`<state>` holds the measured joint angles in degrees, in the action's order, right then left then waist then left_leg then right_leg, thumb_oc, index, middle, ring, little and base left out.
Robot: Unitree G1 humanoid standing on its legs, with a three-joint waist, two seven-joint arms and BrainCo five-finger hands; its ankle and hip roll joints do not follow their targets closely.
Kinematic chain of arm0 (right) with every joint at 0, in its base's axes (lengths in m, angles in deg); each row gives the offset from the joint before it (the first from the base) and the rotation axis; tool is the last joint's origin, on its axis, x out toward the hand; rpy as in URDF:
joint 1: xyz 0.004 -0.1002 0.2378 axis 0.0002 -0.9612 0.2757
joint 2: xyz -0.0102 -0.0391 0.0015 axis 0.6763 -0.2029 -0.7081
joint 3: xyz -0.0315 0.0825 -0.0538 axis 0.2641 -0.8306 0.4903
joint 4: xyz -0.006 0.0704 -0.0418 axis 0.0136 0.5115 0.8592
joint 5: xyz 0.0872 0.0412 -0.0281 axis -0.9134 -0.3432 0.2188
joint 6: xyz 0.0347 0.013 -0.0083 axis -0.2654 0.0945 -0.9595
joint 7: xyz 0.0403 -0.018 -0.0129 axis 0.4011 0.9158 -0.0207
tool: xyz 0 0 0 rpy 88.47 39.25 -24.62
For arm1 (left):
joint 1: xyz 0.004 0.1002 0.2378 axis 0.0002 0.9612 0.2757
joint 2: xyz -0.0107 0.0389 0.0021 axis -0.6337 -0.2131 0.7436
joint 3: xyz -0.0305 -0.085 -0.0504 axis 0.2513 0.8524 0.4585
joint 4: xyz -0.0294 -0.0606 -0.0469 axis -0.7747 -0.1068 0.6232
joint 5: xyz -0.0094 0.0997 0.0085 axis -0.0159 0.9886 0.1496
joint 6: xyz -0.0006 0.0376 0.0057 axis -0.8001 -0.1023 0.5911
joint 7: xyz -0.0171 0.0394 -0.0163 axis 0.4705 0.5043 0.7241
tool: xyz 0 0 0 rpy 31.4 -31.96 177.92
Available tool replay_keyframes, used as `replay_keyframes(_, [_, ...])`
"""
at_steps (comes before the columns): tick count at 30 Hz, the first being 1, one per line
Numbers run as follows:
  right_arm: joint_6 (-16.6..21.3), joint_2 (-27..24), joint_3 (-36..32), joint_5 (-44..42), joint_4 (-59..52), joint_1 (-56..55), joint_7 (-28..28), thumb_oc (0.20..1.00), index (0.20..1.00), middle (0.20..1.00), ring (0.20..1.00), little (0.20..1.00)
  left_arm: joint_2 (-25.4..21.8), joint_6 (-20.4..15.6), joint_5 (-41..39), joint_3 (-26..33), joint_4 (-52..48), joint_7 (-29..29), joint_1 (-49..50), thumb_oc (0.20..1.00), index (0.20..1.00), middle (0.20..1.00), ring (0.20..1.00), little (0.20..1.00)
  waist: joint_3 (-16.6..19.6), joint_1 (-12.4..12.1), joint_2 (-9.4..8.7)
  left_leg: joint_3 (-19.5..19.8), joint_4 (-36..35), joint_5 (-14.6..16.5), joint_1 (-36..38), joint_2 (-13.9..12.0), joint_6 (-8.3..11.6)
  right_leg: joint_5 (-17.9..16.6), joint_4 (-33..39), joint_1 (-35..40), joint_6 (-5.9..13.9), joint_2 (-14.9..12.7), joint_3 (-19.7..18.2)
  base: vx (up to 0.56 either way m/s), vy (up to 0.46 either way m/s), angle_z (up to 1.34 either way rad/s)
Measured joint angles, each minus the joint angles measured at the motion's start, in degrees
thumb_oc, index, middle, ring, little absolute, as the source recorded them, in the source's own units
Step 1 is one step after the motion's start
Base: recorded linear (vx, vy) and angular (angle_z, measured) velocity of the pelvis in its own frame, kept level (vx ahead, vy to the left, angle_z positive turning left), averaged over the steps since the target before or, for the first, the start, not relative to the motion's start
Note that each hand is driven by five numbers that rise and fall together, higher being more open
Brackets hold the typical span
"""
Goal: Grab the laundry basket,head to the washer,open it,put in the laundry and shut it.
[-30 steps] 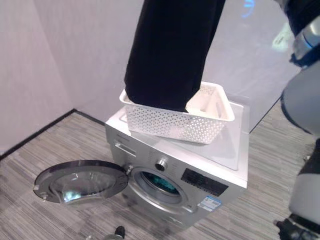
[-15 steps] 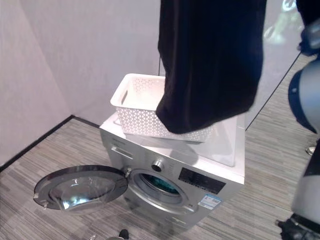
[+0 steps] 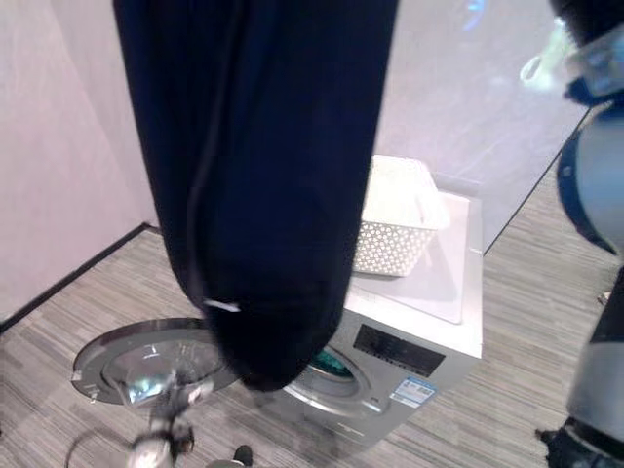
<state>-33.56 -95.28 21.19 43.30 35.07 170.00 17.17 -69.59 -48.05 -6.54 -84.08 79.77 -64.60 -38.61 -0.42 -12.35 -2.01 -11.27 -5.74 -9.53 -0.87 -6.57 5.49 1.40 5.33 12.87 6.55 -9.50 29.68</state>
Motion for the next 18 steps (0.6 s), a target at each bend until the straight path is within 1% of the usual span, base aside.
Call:
replay_keyframes(1, [-0.41, 0.13, 0.62, -0.07, 1.07, -0.02, -1.28, 0.200, 0.200, 0.200, 0.200, 0.200, -0.39, -1.11, 2.41, 1.41, -1.52, 1.10, -1.68, 1.000, 1.000, 1.000, 1.000, 1.000, -0.01, -0.09, -0.04, -0.01, -0.02, 0.11, -0.17, 0.08, 0.08, -0.02, 0.00, 0.14, 0.04, -0.12, 0.02, -0.01, -0.044, -0.03])
replay_keyframes(4, [-1.28, 0.93, 0.73, -0.24, 2.50, -0.03, -2.26, 0.200, 0.200, 0.200, 0.200, 0.200, -0.84, 0.19, 8.14, 6.46, -2.95, 4.90, -3.12, 1.000, 1.000, 1.000, 1.000, 1.000, -0.27, 0.15, -0.29, -0.24, 0.04, 0.04, -0.06, 0.19, -0.21, -0.23, 0.00, 0.08, 0.39, -0.29, -0.04, 0.01, -0.042, -0.03])
replay_keyframes(5, [-2.28, 0.96, 0.75, -0.32, 2.79, -0.08, -3.52, 0.200, 0.200, 0.200, 0.200, 0.200, -0.21, 1.46, 13.43, 13.47, -4.40, 10.14, -4.39, 1.000, 1.000, 1.000, 1.000, 1.000, -1.07, 0.55, -0.48, -0.22, 0.04, 0.02, -0.02, 0.09, -0.23, -0.18, 0.00, 0.09, 0.44, -0.16, -0.08, 0.00, 0.000, 0.00])
replay_keyframes(8, [-2.61, 1.28, 0.73, -0.47, 2.81, -0.15, -4.37, 0.200, 0.200, 0.200, 0.200, 0.200, -0.52, 2.29, 17.81, 17.44, -6.51, 14.42, -5.88, 1.000, 1.000, 1.000, 1.000, 1.000, -1.65, 0.60, -0.92, -0.21, 0.06, -0.12, -0.04, 0.15, -0.36, -0.29, 0.00, 0.11, 0.48, -0.15, -0.04, 0.00, 0.000, 0.00])
replay_keyframes(11, [-3.00, 1.46, 0.27, -0.47, 2.74, -0.15, -5.32, 0.200, 0.200, 0.200, 0.200, 0.200, -0.72, 3.10, 20.88, 17.20, -9.85, 15.83, -6.91, 1.000, 1.000, 1.000, 1.000, 1.000, -2.73, 0.57, -1.83, -0.20, 0.07, -0.11, -0.05, 0.14, -0.36, -0.25, -0.01, 0.11, 0.47, -0.13, 0.04, 0.00, 0.000, 0.00])
replay_keyframes(14, [-3.09, 1.86, -0.07, -0.53, 2.65, -0.04, -6.00, 0.200, 0.200, 0.200, 0.200, 0.200, -2.12, 3.29, 24.06, 13.04, -12.81, 15.51, -8.97, 1.000, 1.000, 1.000, 1.000, 1.000, -4.18, 0.65, -2.87, -0.29, 0.06, -0.09, -0.09, 0.19, -0.36, -0.25, 0.00, 0.07, 0.47, -0.20, 0.00, 0.00, 0.000, 0.00])
replay_keyframes(16, [-3.09, 2.00, 0.03, -0.55, 3.16, 0.01, -6.34, 0.200, 0.200, 0.200, 0.200, 0.200, -2.66, 3.29, 24.77, 12.43, -14.20, 15.14, -9.37, 1.000, 1.000, 1.000, 1.000, 1.000, -4.45, 0.66, -3.07, -0.33, 0.06, -0.09, -0.12, 0.18, -0.36, -0.25, 0.00, 0.04, 0.46, -0.21, 0.00, 0.00, 0.000, 0.00])
replay_keyframes(18, [-3.15, 2.55, 0.03, -0.62, 4.67, 0.00, -6.43, 0.200, 0.200, 0.200, 0.200, 0.200, -3.13, 3.52, 25.65, 12.07, -14.26, 14.41, -9.75, 1.000, 1.000, 1.000, 1.000, 1.000, -4.59, 0.69, -2.90, -0.31, 0.06, -0.09, -0.11, 0.22, -0.36, -0.25, 0.00, 0.07, 0.47, -0.25, 0.01, 0.00, 0.000, 0.00])
